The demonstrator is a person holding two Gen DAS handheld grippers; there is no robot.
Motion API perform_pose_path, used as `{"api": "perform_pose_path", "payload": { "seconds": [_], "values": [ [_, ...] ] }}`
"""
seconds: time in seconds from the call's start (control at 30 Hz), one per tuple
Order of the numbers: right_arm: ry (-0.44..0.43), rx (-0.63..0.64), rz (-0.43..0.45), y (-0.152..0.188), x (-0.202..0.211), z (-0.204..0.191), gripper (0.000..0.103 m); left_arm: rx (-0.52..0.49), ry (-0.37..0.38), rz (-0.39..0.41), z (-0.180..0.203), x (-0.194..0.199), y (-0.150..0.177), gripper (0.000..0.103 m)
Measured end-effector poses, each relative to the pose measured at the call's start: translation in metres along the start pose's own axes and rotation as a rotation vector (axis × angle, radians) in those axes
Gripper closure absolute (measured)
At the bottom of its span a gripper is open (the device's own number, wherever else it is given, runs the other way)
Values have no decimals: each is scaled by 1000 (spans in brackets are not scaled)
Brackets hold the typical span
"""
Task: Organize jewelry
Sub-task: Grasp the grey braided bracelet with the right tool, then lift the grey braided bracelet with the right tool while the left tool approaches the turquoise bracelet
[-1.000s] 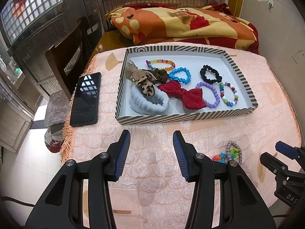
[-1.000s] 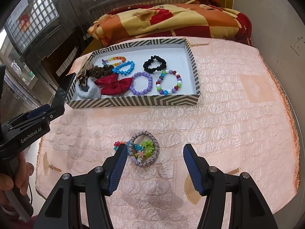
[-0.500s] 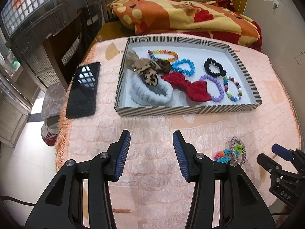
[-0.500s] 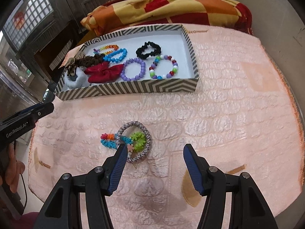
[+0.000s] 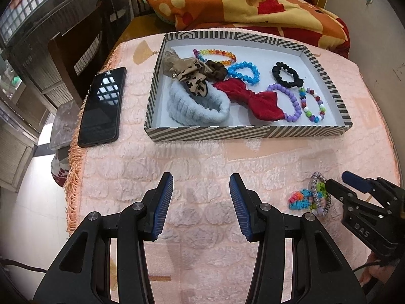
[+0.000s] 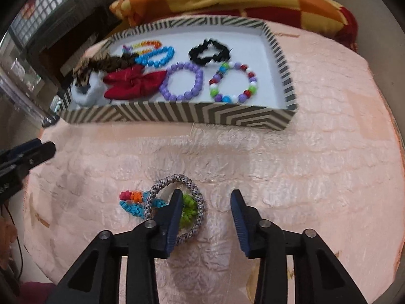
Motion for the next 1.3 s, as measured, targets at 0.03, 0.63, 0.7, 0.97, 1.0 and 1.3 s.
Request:
{"api": "perform_pose_path", "payload": {
  "seconds": [0.03,0.63,0.7,0.97,1.0,1.3],
  "values": [
    [-1,8,-5,-1,-2,-1,68,2,-1,-1,0,0,0,57],
    [-130,-159,83,-1,42,42,92,-85,108,-37,32,-7,3,57],
    [-114,-175,73,3,40,48,92,-99,124,-49,40,-10,3,57],
    [-47,-234,49,28,41,74,92,-151,153,-61,62,-11,4,57],
    [-48,-247,52,31,44,78,92,-157,157,-58,64,-10,4,57],
    [-85,-364,-8,53,31,106,92,-188,238,-84,93,-13,-2,51]
  ]
}}
Point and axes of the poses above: each gripper's, at about its wrist camera, not at the fingertips, and x roughly against the way its jaws point, z to its right, y to its underside, the point moved 3 cm from there along -x, roughly the way its jaws point, and after that the axes turned 4 degrees about -x, right-handed, at the moved point
